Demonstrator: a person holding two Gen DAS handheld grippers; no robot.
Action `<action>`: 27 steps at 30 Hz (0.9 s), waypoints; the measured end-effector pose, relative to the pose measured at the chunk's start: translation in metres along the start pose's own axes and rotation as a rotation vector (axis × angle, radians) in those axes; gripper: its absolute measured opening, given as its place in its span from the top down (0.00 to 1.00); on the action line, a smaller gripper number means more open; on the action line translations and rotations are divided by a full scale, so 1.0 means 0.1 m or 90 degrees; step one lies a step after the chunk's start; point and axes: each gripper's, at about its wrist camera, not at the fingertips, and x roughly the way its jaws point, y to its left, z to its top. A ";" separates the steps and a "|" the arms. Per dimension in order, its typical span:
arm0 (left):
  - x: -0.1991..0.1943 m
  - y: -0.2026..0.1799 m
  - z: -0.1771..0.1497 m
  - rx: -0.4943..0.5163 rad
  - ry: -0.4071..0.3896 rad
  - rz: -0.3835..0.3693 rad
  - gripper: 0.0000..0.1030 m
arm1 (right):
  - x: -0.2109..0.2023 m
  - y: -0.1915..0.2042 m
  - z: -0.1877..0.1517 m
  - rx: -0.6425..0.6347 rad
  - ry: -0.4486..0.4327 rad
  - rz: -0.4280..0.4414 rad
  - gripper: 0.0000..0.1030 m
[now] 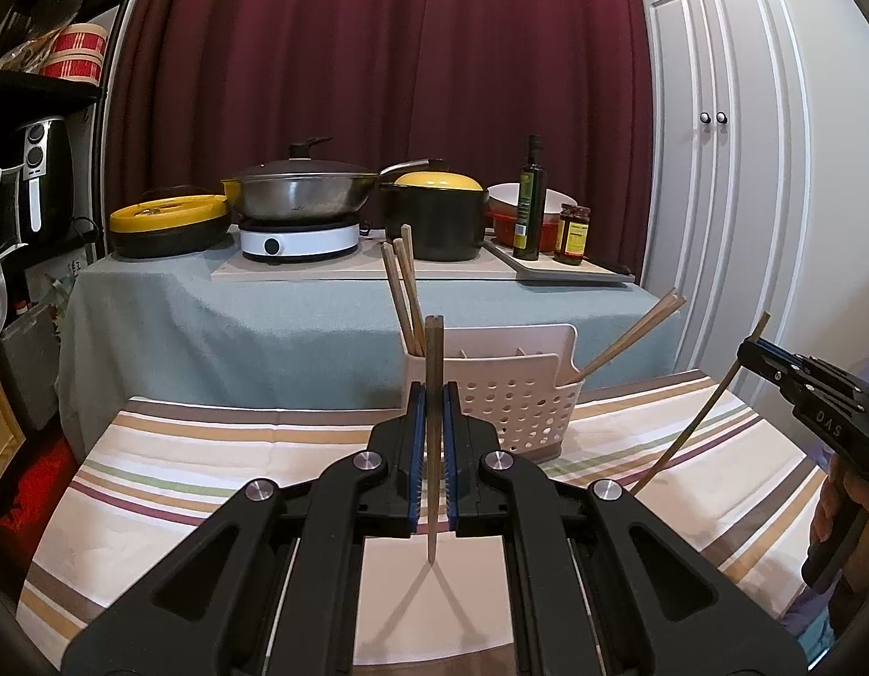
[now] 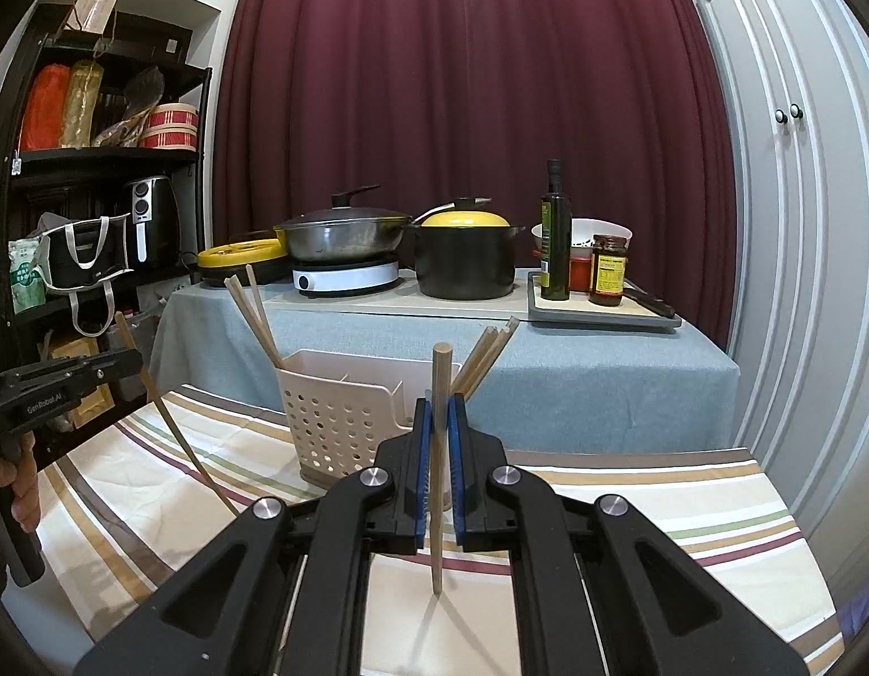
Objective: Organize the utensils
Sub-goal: 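Lift both held chopsticks upright and carry them over the white caddy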
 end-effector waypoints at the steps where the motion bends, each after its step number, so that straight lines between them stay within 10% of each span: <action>1: 0.00 0.00 0.00 0.000 0.000 0.001 0.94 | 0.01 0.00 0.00 0.000 0.000 0.001 0.93; 27: -0.21 -0.08 0.66 0.008 -0.082 -0.024 0.94 | -0.09 0.12 0.67 -0.008 -0.102 0.037 0.93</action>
